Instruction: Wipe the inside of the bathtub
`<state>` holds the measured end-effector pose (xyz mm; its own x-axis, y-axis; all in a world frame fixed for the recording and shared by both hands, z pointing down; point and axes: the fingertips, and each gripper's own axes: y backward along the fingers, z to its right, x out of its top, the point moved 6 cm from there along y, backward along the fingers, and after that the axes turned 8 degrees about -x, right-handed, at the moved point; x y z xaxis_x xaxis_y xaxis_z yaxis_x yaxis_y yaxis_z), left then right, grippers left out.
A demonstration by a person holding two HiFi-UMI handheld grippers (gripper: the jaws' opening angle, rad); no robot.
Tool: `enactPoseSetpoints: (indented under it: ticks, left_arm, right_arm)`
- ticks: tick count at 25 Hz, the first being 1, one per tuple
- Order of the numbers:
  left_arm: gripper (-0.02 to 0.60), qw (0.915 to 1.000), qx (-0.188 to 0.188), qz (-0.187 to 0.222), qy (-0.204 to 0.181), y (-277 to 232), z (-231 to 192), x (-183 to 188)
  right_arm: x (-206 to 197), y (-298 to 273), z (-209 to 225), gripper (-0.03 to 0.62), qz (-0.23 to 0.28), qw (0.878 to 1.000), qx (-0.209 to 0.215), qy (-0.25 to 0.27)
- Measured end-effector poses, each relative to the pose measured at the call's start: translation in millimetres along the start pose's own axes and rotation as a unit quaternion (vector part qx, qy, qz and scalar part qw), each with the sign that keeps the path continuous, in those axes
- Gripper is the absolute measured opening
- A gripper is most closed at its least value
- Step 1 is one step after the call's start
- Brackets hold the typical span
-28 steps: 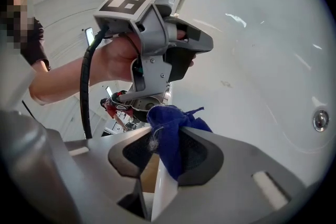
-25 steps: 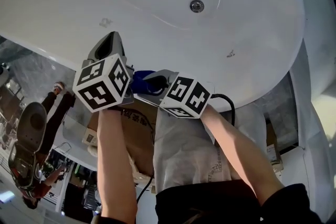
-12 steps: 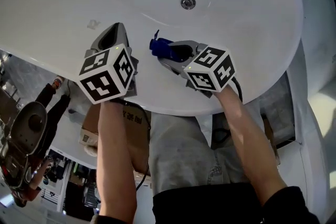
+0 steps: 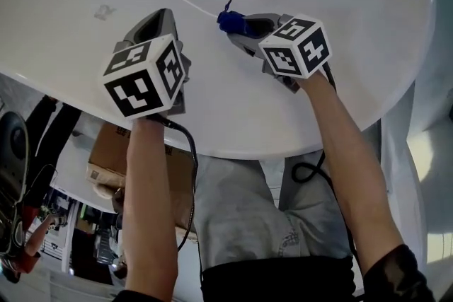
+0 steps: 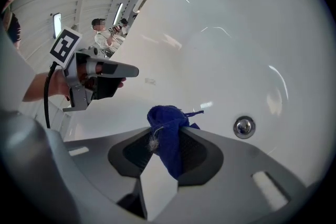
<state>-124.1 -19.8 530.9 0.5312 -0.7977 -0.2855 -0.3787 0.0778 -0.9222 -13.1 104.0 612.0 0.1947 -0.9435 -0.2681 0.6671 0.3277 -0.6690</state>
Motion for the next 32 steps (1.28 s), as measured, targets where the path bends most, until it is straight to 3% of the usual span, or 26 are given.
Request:
enactPoseSetpoints:
  ticks: [4, 9, 12, 14, 20, 25, 29, 32]
  left_arm:
    - [0.003, 0.9999, -0.011, -0.006, 0.005, -20.4, 6.9, -3.5]
    - [0.003, 0.9988, -0.04, -0.006, 0.029, -49.6, 47.0, 46.2]
    - [0.003, 0.9986, -0.042, -0.001, 0.033, -52.3, 19.1, 13.9]
    - [0.003, 0.9983, -0.048, -0.003, 0.033, -58.5, 17.6, 11.7]
    - [0.003, 0.9971, -0.058, -0.014, 0.049, -94.2, 35.4, 84.3]
    - [0.003, 0.9961, -0.065, -0.03, 0.053, -85.8, 34.4, 43.0]
    - [0.003, 0.9966, -0.06, -0.039, 0.04, -68.5, 0.2, 0.9]
    - [0.003, 0.9972, -0.055, -0.039, 0.032, -63.8, -5.4, -10.2]
  right_arm:
    - [-4.4, -10.8, 23.4, 0.127, -0.023, 1.0, -0.004, 0.006]
    - [15.8, 8.8, 82.0, 0.127, -0.064, 0.998, -0.026, 0.009]
    - [-12.1, -36.4, 75.9, 0.127, -0.076, 0.997, -0.032, 0.0]
    - [-22.4, -46.7, 83.1, 0.127, -0.089, 0.995, -0.041, -0.008]
    - [17.6, -32.5, 144.2, 0.127, -0.124, 0.99, -0.065, -0.014]
    - [-18.4, -54.8, 123.3, 0.127, -0.132, 0.988, -0.073, -0.017]
    - [-48.9, -103.4, 83.6, 0.127, -0.145, 0.987, -0.066, -0.011]
    - [-59.0, -118.5, 72.4, 0.126, -0.149, 0.987, -0.063, 0.008]
